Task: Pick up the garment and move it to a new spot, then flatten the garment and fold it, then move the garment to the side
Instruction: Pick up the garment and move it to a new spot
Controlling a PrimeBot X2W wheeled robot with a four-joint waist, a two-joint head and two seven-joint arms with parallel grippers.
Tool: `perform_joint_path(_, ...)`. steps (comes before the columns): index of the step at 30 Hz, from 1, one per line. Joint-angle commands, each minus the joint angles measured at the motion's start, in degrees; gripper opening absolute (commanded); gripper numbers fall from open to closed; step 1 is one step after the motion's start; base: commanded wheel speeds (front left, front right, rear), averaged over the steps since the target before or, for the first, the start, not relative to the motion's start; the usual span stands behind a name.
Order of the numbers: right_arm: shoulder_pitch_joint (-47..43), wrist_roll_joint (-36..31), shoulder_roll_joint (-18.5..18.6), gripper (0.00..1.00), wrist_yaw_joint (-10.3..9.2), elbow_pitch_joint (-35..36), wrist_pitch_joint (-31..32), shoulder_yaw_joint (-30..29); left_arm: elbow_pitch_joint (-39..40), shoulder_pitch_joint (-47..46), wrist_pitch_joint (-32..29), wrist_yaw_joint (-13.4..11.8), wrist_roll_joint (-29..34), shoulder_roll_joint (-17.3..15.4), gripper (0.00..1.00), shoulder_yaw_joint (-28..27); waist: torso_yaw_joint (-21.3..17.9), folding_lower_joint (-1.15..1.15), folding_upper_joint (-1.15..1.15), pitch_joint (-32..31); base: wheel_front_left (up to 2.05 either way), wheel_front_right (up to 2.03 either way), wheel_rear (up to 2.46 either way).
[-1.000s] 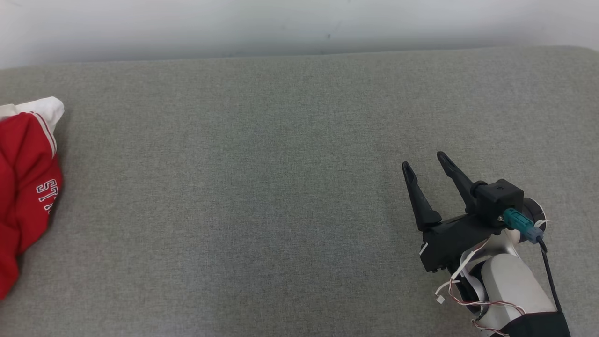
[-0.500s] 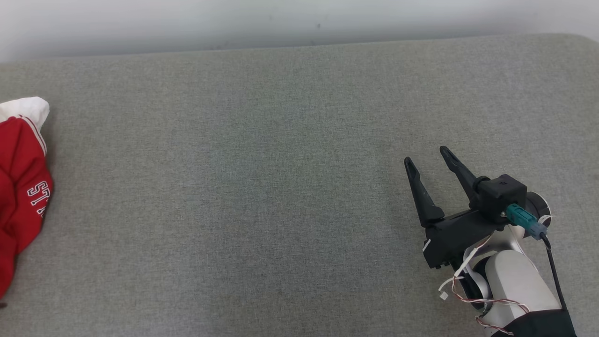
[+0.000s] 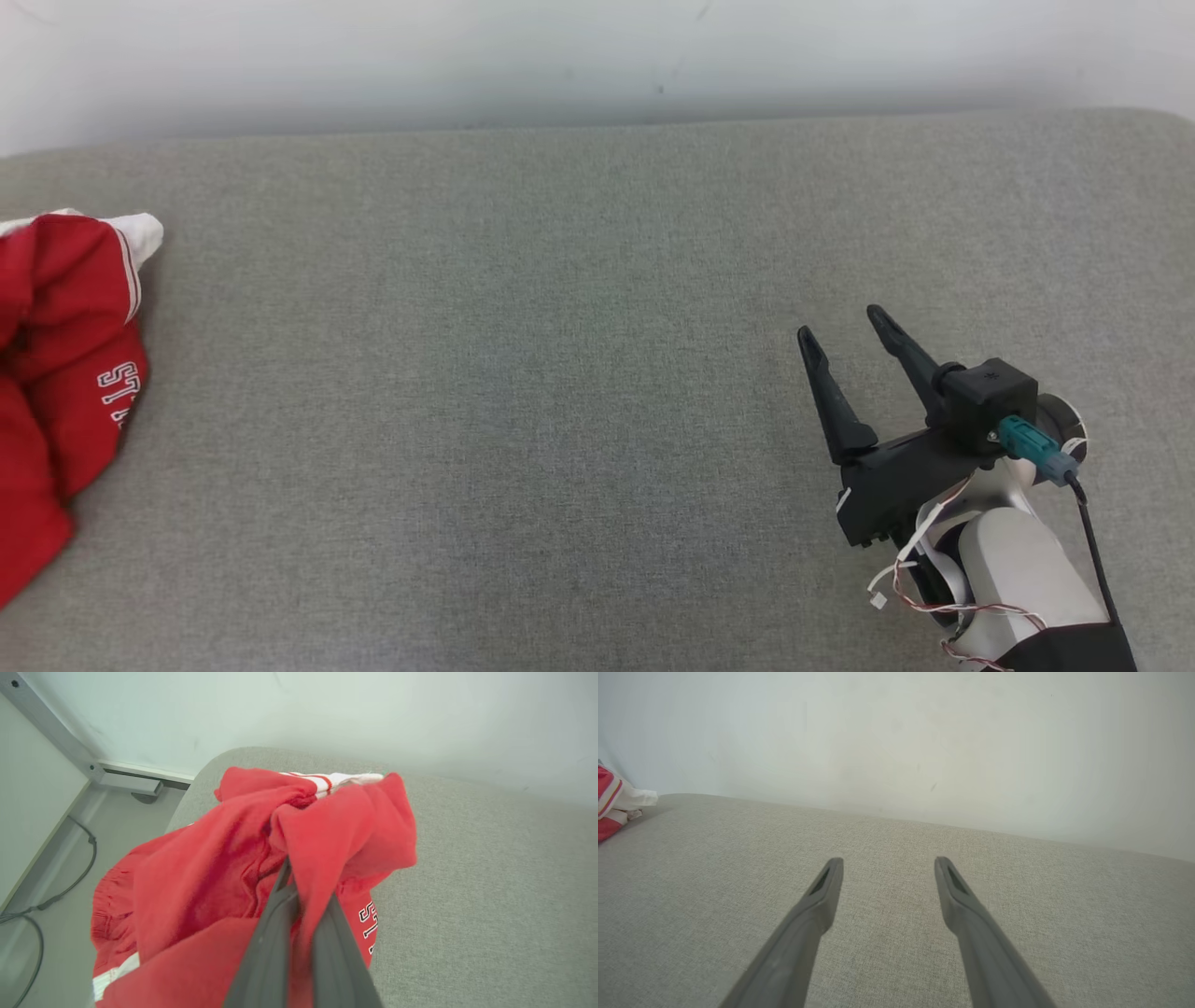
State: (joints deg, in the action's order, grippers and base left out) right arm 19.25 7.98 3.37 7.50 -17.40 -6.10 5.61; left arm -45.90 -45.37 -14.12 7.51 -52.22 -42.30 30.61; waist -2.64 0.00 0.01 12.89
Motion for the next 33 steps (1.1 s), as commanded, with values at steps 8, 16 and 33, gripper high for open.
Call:
perform_joint_path(8, -0.38, 1.8, -0.26, 1.0, -0.01, -2.51, -1.85, 0.41, 7.43, -5.37, 5.19, -0.12, 1.52, -2.76, 0.0, 5.56, 0.22, 0.0, -0.01, -2.72, 0.0, 0.0, 0.0)
perform_joint_path(16, -0.17, 3.02, -0.39, 1.0, -0.02, -4.73, -3.6, 0.67, 16.8, -10.75, 6.96, -0.12, 3.25, -4.62, 0.0, 10.67, -1.3, 0.0, -0.01, -4.05, 0.0, 0.0, 0.0)
perform_joint_path(33, 2.24, 5.62, -0.39, 1.0, -0.02, -8.18, -7.03, -0.72, 36.6, -15.46, 6.15, -0.54, 5.91, -3.98, 0.0, 15.51, -11.29, 0.0, -0.01, -2.53, 0.0, 0.0, 0.0)
